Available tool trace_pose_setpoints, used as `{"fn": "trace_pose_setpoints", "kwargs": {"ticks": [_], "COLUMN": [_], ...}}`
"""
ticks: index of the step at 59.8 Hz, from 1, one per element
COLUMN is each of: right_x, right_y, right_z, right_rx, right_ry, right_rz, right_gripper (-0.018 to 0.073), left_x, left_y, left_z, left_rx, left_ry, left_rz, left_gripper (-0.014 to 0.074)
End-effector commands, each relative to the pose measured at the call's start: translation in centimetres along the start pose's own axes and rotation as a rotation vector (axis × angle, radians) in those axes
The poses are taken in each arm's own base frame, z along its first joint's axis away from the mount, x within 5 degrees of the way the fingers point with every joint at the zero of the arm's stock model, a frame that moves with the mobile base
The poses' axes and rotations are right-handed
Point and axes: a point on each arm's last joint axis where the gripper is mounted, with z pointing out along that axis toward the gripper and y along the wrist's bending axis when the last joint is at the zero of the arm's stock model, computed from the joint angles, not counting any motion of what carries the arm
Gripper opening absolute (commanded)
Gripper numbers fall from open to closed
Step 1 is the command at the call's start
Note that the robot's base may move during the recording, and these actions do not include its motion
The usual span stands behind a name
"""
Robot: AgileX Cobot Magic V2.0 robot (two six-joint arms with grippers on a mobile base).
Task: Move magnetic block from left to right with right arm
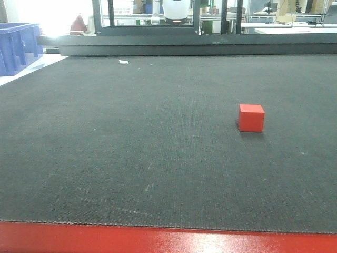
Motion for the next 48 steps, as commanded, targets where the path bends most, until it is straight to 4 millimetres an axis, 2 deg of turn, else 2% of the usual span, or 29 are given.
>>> {"fn": "trace_pose_setpoints", "kwargs": {"ticks": [1, 48], "right_x": [-1.10, -1.17], "right_y": [0.02, 0.02], "right_z": [-0.23, -0.24], "right_rx": [-0.001, -0.001], "right_ry": [-0.114, -0.122], "right_rz": [-0.001, -0.001], "right_gripper": [0.0068, 0.0068], "left_x": [-0.62, -0.62], "left_y": [-0.03, -0.03], "left_z": [-0.13, -0.13], "left_rx": [0.004, 0.004], "left_ry": [-0.096, -0.096], "left_rz": [-0.004, -0.004], "left_gripper": [-0.0116, -0.0116]}}
